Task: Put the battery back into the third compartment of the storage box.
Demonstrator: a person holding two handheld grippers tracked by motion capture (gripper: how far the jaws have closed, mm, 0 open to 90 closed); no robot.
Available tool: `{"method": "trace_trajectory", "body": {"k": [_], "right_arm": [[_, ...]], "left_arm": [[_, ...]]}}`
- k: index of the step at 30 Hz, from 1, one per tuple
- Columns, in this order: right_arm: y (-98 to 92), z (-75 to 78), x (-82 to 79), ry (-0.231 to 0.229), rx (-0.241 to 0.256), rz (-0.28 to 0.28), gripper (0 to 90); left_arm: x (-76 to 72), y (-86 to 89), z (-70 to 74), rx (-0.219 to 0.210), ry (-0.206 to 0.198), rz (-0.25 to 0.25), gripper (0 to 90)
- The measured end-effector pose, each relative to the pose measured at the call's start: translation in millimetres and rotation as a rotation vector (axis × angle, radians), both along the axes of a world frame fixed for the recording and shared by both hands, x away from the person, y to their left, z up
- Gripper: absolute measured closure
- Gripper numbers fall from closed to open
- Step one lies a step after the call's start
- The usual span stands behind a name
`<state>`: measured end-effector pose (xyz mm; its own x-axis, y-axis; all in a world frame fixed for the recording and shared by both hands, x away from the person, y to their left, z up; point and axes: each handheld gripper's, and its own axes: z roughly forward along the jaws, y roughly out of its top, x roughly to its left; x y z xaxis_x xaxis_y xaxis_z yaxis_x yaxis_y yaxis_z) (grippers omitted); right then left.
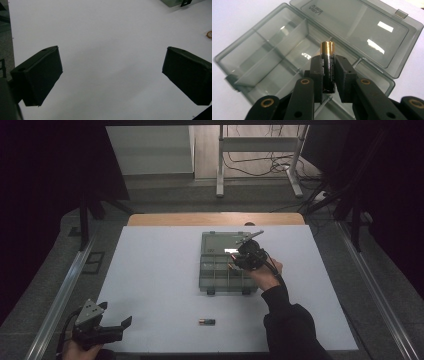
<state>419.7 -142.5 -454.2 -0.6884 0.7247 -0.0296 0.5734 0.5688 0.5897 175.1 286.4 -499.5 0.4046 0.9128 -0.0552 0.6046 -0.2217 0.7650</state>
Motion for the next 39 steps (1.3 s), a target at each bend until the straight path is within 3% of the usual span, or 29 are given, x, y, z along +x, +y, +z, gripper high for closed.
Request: {"method": "trace_trajectory", "body": {"k": [7, 14, 23, 28, 34, 39], "right_arm": [[6.6, -13.9, 10.2, 0.008, -0.053, -0.019, 75.4], [1.4, -9.6, 7.7, -0.011, -0.017, -0.042, 49.9], [-8.9, 0.7, -6.5, -0.044, 0.052, 0.004, 16.5], [-12.9, 2.7, -19.0, -0.033, 0.088, 0.032, 7.9], [-14.6, 2.9, -34.2, -0.056, 0.076, 0.066, 0.5], [-16.5, 5.5, -42.4, -0.068, 0.072, 0.088, 0.0]], "left_arm": [[0.2, 0.3, -0.2, -0.007, -0.001, 0.002, 3.3], [0.2, 0.6, -0.1, -0.005, 0.001, 0.000, 3.4], [0.4, 0.1, -0.2, -0.006, 0.001, 0.003, 3.4], [0.3, 0.0, -0.2, -0.005, 0.000, 0.003, 3.4], [0.2, -0.4, -0.1, -0.004, -0.001, 0.002, 3.4], [0.1, -0.6, -0.2, -0.002, -0.001, 0.002, 3.4]]}}
